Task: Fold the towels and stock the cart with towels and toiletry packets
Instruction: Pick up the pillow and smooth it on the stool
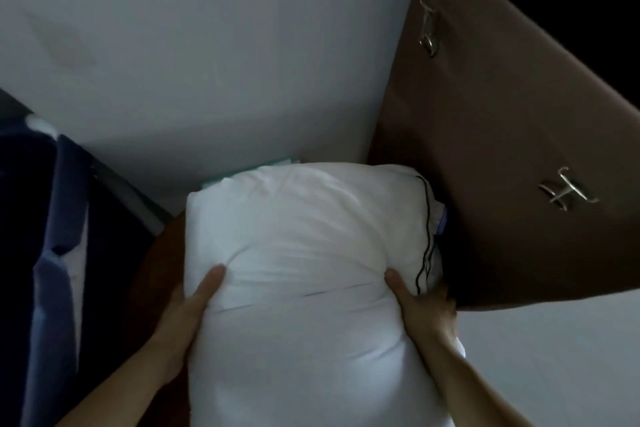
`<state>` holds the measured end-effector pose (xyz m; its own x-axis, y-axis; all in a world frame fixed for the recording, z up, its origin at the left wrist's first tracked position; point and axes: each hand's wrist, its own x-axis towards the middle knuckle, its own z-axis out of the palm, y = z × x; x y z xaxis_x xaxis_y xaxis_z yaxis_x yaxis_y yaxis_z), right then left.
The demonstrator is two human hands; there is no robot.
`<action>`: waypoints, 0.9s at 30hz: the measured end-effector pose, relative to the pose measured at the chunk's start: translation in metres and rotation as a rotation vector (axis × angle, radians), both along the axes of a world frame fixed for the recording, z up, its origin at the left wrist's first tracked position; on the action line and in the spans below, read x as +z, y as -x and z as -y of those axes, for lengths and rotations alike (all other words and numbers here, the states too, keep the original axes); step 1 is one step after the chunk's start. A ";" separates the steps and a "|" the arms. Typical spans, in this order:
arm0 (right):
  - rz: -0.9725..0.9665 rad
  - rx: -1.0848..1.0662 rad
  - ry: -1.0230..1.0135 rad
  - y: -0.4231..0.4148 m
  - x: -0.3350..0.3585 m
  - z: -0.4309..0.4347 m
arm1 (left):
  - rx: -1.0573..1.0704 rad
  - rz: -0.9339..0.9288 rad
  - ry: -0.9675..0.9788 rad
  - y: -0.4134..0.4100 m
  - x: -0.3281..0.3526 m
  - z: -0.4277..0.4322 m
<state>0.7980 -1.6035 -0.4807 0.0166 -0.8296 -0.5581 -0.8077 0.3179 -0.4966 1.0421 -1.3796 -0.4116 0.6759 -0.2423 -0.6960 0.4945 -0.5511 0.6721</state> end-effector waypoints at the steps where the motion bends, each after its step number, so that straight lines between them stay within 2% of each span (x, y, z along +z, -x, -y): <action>1: 0.049 -0.003 0.006 -0.002 0.002 0.000 | 0.039 -0.091 0.060 0.002 0.000 -0.005; 6: 0.198 0.016 0.081 -0.014 0.025 -0.016 | 0.123 -0.158 0.152 0.017 0.028 -0.013; 11: 0.370 0.061 0.138 -0.026 0.055 -0.055 | 0.085 -0.026 0.214 0.019 0.089 -0.054; 13: 0.385 0.077 0.143 -0.027 0.052 -0.069 | 0.080 0.086 0.202 0.017 0.108 -0.073; 15: 0.352 0.092 0.120 -0.023 0.040 -0.071 | -0.006 0.214 0.034 0.023 0.106 -0.075; 18: 0.304 0.150 0.062 -0.014 0.028 -0.066 | -0.272 0.339 -0.345 0.048 0.075 -0.066; 20: 0.153 0.210 0.060 -0.012 0.027 -0.057 | -0.409 0.429 -0.502 0.061 0.051 -0.060; 22: -0.003 0.251 0.184 -0.020 0.042 -0.054 | -0.588 0.754 -0.586 0.060 0.040 -0.055; 24: 0.103 0.354 0.467 -0.036 0.068 -0.060 | -0.760 1.061 -0.524 0.052 0.038 -0.043; 25: 0.185 0.454 0.596 -0.046 0.081 -0.067 | -0.823 1.146 -0.479 0.050 0.039 -0.033; 27: 0.231 0.677 0.823 -0.068 0.101 -0.082 | -0.926 1.227 -0.432 0.048 0.038 -0.009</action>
<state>0.8658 -1.5216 -0.3801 0.6435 -0.7272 0.2389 -0.5501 -0.6564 -0.5162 0.9942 -1.3709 -0.3731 0.5909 -0.8067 0.0122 -0.8023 -0.5860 0.1137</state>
